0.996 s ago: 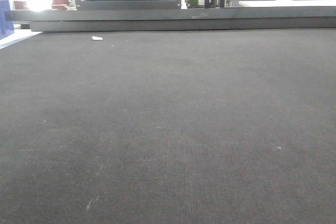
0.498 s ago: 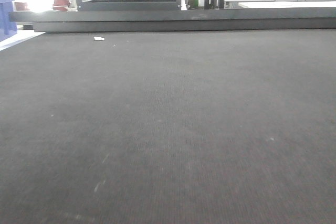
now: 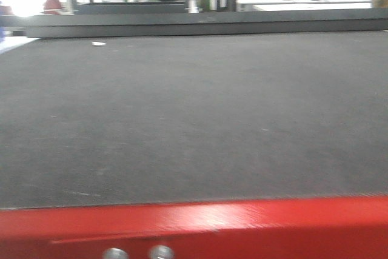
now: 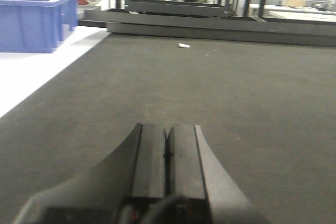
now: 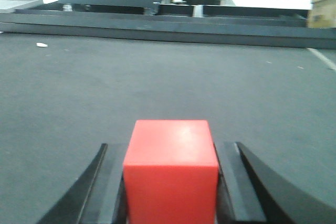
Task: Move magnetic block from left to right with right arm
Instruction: 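Drive the base away from the table holding the cube in the right gripper, then turn the base past the chair toward the other carpeted table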
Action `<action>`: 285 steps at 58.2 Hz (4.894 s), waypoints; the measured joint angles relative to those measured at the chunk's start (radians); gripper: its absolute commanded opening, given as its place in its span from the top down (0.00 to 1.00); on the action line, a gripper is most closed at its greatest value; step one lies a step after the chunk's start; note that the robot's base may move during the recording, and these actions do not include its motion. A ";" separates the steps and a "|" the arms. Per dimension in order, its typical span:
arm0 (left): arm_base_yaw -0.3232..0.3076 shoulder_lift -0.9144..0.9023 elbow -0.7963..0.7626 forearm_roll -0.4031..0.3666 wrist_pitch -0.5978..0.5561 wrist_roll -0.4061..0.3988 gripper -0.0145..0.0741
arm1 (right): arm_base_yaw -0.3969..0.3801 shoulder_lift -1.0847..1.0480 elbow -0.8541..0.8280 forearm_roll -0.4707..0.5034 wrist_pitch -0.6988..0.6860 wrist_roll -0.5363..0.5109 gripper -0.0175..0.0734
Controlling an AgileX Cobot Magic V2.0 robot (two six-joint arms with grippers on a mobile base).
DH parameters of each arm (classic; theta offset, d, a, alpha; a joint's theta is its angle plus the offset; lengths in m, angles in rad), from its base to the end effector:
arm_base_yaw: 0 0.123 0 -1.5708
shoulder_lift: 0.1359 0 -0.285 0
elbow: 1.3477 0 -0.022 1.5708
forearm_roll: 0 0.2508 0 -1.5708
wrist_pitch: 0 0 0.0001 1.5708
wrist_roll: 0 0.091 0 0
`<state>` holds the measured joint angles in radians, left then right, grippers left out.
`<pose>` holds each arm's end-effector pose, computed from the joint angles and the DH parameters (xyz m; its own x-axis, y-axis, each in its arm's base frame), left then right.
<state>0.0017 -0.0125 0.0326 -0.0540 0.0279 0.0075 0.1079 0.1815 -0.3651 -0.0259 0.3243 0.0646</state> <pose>0.0569 0.0000 0.2003 0.0392 -0.0464 -0.9982 0.0016 0.9989 -0.0464 0.0556 0.0053 0.2953 -0.0570 0.0341 -0.9978 -0.0973 0.9945 0.0395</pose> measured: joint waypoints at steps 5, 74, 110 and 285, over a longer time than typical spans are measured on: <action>0.000 0.000 0.000 0.000 0.000 0.000 0.98 | 0.000 0.000 0.000 0.000 0.000 0.000 0.41; 0.000 0.000 0.000 0.000 0.000 0.000 0.98 | 0.000 0.000 0.000 0.000 0.000 0.000 0.41; 0.000 0.000 0.000 0.000 0.000 0.000 0.98 | 0.000 0.000 0.000 0.000 0.000 0.000 0.41; 0.000 0.000 0.000 0.000 0.000 0.000 0.98 | -0.002 -0.006 0.000 -0.002 0.000 0.000 0.41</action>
<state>0.0017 -0.0125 0.0326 -0.0540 0.0279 0.0075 0.1064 0.1754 -0.3651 -0.0280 0.3243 0.0646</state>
